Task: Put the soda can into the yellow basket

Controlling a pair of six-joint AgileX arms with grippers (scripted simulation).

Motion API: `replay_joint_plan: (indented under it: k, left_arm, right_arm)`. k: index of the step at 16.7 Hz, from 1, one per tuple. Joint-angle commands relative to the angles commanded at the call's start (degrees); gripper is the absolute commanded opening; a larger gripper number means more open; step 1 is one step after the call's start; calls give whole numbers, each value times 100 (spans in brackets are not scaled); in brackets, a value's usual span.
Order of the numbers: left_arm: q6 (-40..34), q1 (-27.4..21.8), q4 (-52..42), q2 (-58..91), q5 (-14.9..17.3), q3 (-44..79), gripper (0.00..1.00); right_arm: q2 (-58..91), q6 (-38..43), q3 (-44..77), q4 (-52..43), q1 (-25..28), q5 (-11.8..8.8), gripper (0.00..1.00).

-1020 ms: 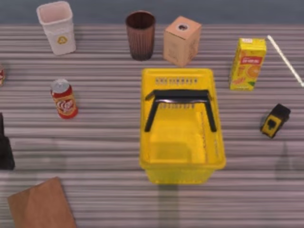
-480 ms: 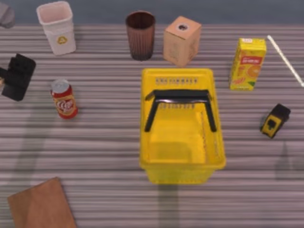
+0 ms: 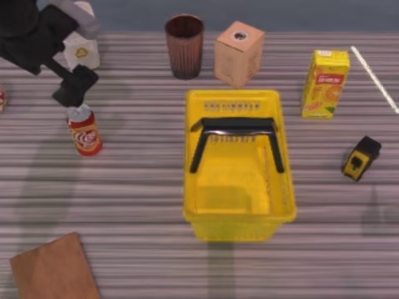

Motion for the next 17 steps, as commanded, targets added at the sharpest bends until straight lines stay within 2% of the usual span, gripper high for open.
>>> replay_joint_plan:
  k: [4,7,12,17]
  left_arm:
    - [364,-90,-734,1246,-32,986,100]
    - [465,-114,-946,1559,-47,1221,100]
    - [463,-85,-913,1557,-46,1187,100]
    - [473,-106,-222,1712,-45,659,100]
  right_arm:
    - [0,0,0,0,0,0,100]
    - [0,0,0,0,0,0,100]
    - [0,0,0,0,0,0,100]
    - [0,0,0,0,0,0,100]
